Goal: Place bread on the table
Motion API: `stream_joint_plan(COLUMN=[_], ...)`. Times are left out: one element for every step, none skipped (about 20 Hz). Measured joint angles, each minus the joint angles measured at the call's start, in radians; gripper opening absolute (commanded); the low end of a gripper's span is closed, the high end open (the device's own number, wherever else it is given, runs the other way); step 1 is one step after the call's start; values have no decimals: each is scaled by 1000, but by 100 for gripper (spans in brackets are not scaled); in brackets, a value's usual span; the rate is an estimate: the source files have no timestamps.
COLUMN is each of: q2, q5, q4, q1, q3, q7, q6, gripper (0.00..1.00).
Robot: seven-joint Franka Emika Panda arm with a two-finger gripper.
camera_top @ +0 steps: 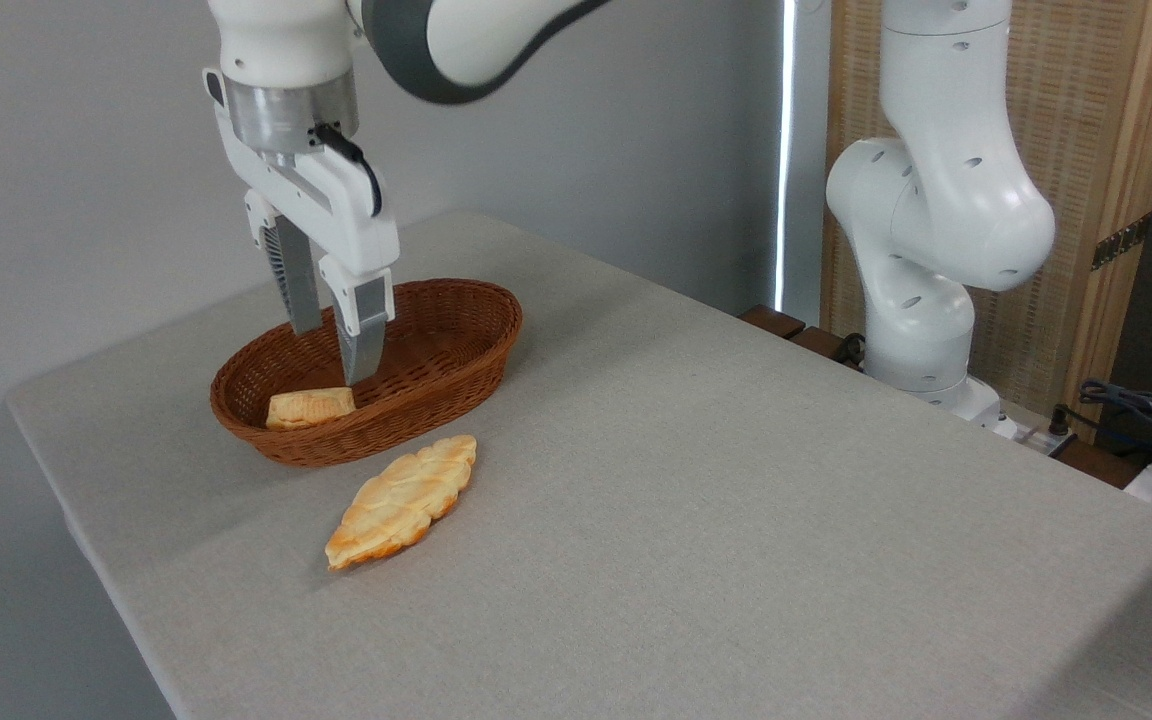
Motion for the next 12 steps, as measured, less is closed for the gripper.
stream_joint_plan(q2=[4, 10, 19, 30, 45, 60, 77, 91, 103, 110, 115, 117], q5=[-29, -44, -51, -54, -55, -55, -55, -55, -55, -55, -56, -58], q4=[-9, -14, -19, -23, -26, -27, -27, -27, -27, -27, -27, -27], q1=[0, 0, 0, -1, -2, -4, -6, -8, -10, -10, -10, -9], q3=[-1, -5, -16, -31, -50, -67, -84, -97, -109, -115, -118, -118], q7=[0, 1, 1, 1, 1, 1, 1, 0, -1, -3, -9, -26], q6=[21, 33, 41, 57, 81, 103, 121, 130, 135, 137, 138, 139], gripper=[100, 100, 100, 100, 100, 100, 100, 100, 100, 100, 100, 100])
